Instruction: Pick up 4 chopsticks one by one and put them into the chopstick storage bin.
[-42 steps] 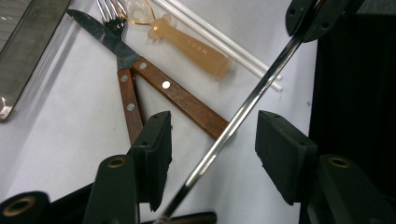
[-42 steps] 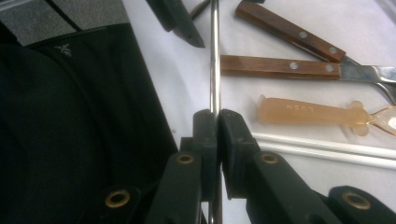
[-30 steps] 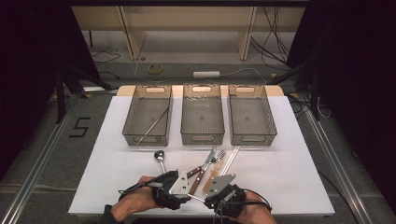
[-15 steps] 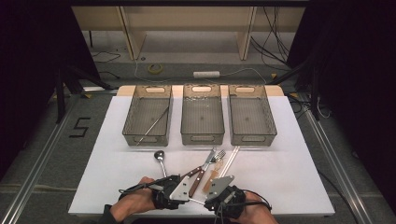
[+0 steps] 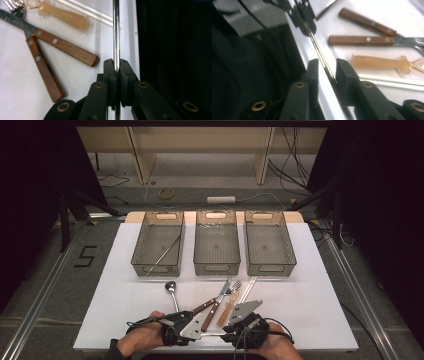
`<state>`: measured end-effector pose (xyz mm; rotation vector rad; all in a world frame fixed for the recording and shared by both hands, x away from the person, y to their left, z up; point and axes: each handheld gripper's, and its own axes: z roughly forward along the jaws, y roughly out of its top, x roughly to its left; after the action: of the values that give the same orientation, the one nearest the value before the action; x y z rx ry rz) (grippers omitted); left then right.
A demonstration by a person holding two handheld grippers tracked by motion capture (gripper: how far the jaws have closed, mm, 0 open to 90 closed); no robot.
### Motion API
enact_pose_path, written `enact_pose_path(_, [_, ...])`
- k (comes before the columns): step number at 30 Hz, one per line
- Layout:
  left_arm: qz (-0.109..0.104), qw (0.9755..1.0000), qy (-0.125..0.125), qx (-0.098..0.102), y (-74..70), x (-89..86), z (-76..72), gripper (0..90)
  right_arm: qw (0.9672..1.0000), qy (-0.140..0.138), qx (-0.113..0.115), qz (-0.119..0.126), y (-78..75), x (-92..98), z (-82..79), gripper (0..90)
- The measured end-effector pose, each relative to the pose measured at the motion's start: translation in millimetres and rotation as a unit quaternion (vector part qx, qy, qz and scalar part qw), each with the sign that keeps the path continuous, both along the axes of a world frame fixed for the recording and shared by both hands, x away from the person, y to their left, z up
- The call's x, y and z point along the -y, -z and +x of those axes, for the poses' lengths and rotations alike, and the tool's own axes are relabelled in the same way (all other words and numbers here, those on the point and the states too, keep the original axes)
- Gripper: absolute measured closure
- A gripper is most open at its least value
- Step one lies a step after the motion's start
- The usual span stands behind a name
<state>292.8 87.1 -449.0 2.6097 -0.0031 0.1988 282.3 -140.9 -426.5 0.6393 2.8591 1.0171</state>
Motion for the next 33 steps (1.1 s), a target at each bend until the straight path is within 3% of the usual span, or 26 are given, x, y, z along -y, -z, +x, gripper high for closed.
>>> enact_pose_path(3, [-0.002,0.9999,-0.013,0.002,-0.7,-2.6,2.7,85.1,0.9991,0.028,0.006,0.033,-3.7,5.1,2.7,57.4])
enact_pose_path(6, [-0.004,0.9994,-0.035,0.002,-1.6,-4.1,4.5,85.1,0.9958,0.061,0.020,0.065,-6.3,12.1,5.4,50.3])
enact_pose_path(9, [-0.007,0.9974,-0.071,0.011,-4.8,-6.5,9.3,85.1,0.9900,0.100,0.042,0.090,-8.1,20.6,7.7,46.3])
enact_pose_path(12, [-0.017,0.9934,-0.113,0.013,-8.0,-10.4,14.3,85.0,0.9827,0.133,0.057,0.116,-9.3,31.3,8.9,44.8])
enact_pose_path(16, [-0.038,0.9856,-0.164,0.015,-11.9,-17.3,21.3,84.8,0.9741,0.166,0.066,0.139,-7.5,43.7,9.5,40.6])
enact_pose_path(18, [-0.049,0.9820,-0.182,0.013,-14.3,-21.1,24.1,84.9,0.9701,0.175,0.053,0.160,-5.4,49.3,10.8,39.7])
enact_pose_path(24, [-0.078,0.9706,-0.228,0.002,-19.7,-31.6,32.0,84.8,0.9602,0.203,0.060,0.183,-3.9,57.9,11.1,37.7])
enact_pose_path(29, [-0.091,0.9614,-0.260,-0.009,-21.1,-40.6,39.0,84.7,0.9571,0.211,0.060,0.189,-3.4,61.3,11.1,37.2])
enact_pose_path(30, [-0.096,0.9577,-0.271,-0.013,-21.7,-42.7,40.9,84.6,0.9568,0.213,0.064,0.187,-3.4,61.4,10.7,37.3])
enact_pose_path(33, [-0.105,0.9503,-0.293,-0.017,-25.0,-48.0,45.1,84.7,0.9574,0.214,0.072,0.181,-3.6,60.5,9.0,37.3])
